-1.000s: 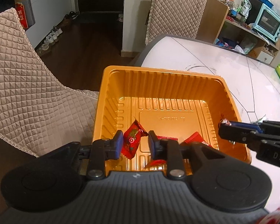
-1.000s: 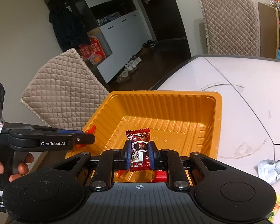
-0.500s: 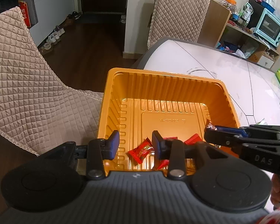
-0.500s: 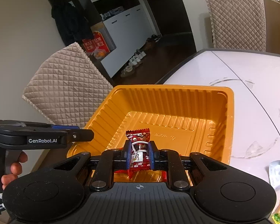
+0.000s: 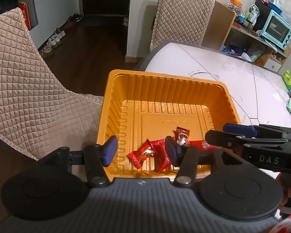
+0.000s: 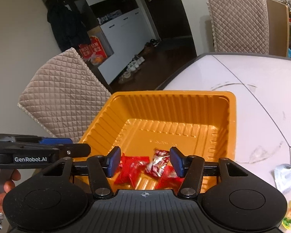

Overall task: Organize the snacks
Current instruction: 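Open both tools to release the candies into the orange tray, then move both tools back over the remaining snacks on the table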

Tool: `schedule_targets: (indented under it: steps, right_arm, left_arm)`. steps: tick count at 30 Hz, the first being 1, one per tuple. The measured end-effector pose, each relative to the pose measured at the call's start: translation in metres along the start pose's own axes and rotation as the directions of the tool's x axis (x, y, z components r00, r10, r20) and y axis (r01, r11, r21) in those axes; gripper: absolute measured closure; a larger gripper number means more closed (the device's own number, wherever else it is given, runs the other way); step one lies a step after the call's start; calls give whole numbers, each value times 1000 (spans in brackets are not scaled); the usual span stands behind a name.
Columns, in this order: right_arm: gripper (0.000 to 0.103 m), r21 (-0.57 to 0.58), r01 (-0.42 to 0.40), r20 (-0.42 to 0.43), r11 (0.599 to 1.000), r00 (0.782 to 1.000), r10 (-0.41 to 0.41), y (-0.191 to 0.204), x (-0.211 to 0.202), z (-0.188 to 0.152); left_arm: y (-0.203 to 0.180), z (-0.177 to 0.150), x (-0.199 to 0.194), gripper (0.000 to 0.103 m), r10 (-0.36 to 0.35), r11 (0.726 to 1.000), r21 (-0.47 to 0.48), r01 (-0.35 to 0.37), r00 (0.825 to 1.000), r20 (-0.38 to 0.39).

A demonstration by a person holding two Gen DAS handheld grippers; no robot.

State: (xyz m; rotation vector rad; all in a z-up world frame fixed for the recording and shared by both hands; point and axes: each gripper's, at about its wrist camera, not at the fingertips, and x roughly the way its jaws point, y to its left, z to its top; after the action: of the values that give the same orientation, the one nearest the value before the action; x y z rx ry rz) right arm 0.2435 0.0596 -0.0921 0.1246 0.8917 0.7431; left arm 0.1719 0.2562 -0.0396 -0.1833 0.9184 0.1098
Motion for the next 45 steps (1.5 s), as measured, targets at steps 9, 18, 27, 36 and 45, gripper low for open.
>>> schedule_targets:
  steps: [9, 18, 27, 36, 45]
  right_arm:
    - [31, 21, 70, 18, 997, 997, -70, -8, -32, -15]
    - [27, 59, 100, 49, 993, 993, -103, -15, -74, -34]
    - [26, 106, 124, 69, 987, 989, -132, -28, -124, -65]
    - [26, 154, 175, 69, 972, 980, -187, -46, -172, -101]
    - [26, 227, 237, 63, 945, 964, -257, -68, -210, -131]
  left_arm:
    - [-13, -13, -19, 36, -13, 1000, 10, 13, 1000, 9]
    - [-39, -32, -44, 32, -45, 999, 26, 44, 999, 17]
    - [-66, -60, -63, 32, -76, 996, 47, 76, 997, 7]
    - [-105, -88, -69, 31, -121, 988, 93, 124, 992, -35]
    - [-155, -107, -61, 31, -186, 963, 180, 200, 978, -94]
